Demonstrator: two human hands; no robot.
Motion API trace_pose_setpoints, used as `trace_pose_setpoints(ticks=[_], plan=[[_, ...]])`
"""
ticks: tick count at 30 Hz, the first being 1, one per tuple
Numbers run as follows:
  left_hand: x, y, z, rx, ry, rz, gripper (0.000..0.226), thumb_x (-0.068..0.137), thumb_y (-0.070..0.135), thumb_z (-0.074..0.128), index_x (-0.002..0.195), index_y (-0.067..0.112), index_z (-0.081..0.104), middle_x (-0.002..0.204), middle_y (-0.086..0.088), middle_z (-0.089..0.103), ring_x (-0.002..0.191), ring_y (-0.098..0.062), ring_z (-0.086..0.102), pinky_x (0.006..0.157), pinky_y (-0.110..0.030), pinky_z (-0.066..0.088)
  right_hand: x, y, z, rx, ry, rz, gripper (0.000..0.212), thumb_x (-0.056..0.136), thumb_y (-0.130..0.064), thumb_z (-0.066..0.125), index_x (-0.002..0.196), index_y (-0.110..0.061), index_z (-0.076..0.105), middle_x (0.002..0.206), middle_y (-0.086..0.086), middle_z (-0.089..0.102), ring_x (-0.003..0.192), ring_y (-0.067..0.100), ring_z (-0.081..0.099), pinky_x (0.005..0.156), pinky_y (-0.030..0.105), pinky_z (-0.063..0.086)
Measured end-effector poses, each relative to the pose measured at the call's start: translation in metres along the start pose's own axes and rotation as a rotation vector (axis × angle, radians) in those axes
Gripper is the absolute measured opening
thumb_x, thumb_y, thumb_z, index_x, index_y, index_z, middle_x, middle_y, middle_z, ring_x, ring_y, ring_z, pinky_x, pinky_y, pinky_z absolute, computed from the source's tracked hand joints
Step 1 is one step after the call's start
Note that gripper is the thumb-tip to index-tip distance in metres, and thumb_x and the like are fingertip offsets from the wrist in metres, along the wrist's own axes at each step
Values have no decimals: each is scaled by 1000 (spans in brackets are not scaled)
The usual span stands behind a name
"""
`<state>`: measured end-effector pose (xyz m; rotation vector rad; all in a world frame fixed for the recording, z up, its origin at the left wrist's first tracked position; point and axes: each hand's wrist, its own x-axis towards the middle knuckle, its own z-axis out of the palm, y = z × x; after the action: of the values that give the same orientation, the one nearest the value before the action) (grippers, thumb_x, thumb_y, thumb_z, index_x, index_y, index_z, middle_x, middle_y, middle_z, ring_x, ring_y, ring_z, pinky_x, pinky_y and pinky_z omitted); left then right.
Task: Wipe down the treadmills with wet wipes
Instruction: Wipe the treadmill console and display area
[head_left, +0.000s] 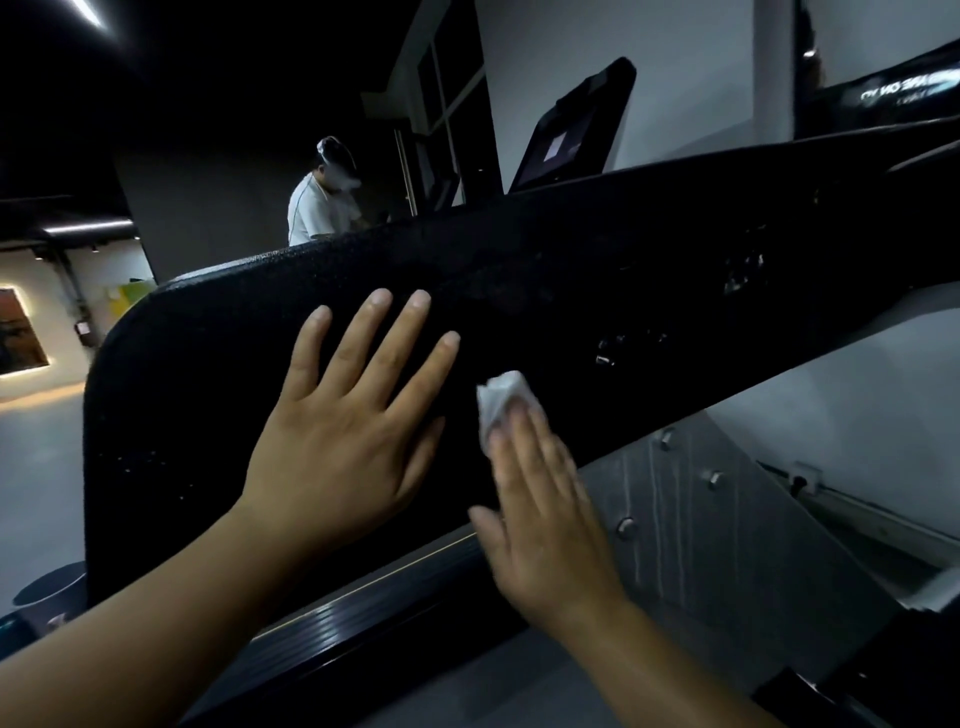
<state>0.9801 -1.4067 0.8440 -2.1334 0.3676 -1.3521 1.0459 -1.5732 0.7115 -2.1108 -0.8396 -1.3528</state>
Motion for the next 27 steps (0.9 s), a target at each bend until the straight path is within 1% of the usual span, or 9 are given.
trace_pose_setpoints(ticks=[3, 5, 7, 11, 16, 18, 20, 23, 27], plan=[[0, 1, 0, 0, -3, 3, 60, 102, 43, 39, 156, 16, 39, 166, -16, 22, 154, -36, 19, 123, -58, 17, 38, 18, -15, 32, 94, 227, 67, 106, -46, 25, 160, -9, 12, 169, 10, 3, 156, 20, -1, 124, 46, 18], [1, 0, 0, -4, -5, 9, 60, 102, 42, 41, 155, 16, 40, 166, -16, 23, 154, -36, 19, 123, -57, 18, 76, 9, -23, 70, 151, 300, 68, 106, -45, 27, 160, -6, 16, 169, 11, 7, 156, 23, 0, 125, 48, 16], [2, -1, 0, -14, -5, 16, 60, 101, 42, 41, 155, 16, 40, 166, -16, 23, 153, -36, 20, 123, -56, 19, 82, -8, -21, 75, 151, 190, 68, 105, -44, 29, 158, -3, 20, 167, 15, 11, 156, 27, 4, 125, 47, 13], [2, 0, -1, -50, 0, 12, 59, 101, 41, 41, 153, 15, 44, 165, -16, 25, 153, -35, 23, 123, -53, 20, 34, -3, -14, 11, 11, -47, 64, 105, -38, 35, 158, -5, 20, 168, 13, 12, 156, 26, 9, 124, 45, 15], [39, -11, -3, -107, 30, 39, 58, 102, 35, 38, 153, 9, 41, 163, -12, 32, 151, -28, 29, 124, -44, 20, 116, 20, -41, 45, 155, 243, 64, 105, -43, 26, 158, -8, 24, 168, 8, 15, 156, 19, 7, 125, 44, 15], [55, -15, -4, -105, 25, 40, 59, 102, 34, 35, 154, 7, 40, 163, -11, 32, 151, -26, 29, 125, -42, 18, 136, 5, -42, 48, 162, 181, 64, 105, -42, 26, 158, -6, 25, 167, 10, 18, 156, 21, 9, 126, 43, 11], [58, -15, -2, -83, 18, 53, 59, 103, 34, 33, 154, 6, 39, 164, -12, 29, 153, -27, 26, 125, -44, 18, 117, -1, -35, 51, 107, 55, 62, 104, -38, 31, 157, -6, 27, 166, 10, 19, 156, 21, 10, 127, 40, 9], [53, -12, 0, -48, 23, 54, 57, 105, 34, 32, 154, 6, 38, 165, -13, 26, 153, -29, 23, 125, -47, 18, 72, 27, -31, -20, 89, -38, 58, 105, -36, 34, 155, -7, 29, 165, 10, 22, 155, 21, 14, 125, 42, 15], [57, 0, 2, -13, 7, 36, 58, 104, 38, 32, 155, 11, 39, 165, -16, 25, 153, -38, 22, 123, -56, 17, 101, 49, -43, 0, 169, 257, 62, 105, -41, 26, 158, -9, 24, 167, 7, 16, 156, 17, 8, 126, 44, 14]])
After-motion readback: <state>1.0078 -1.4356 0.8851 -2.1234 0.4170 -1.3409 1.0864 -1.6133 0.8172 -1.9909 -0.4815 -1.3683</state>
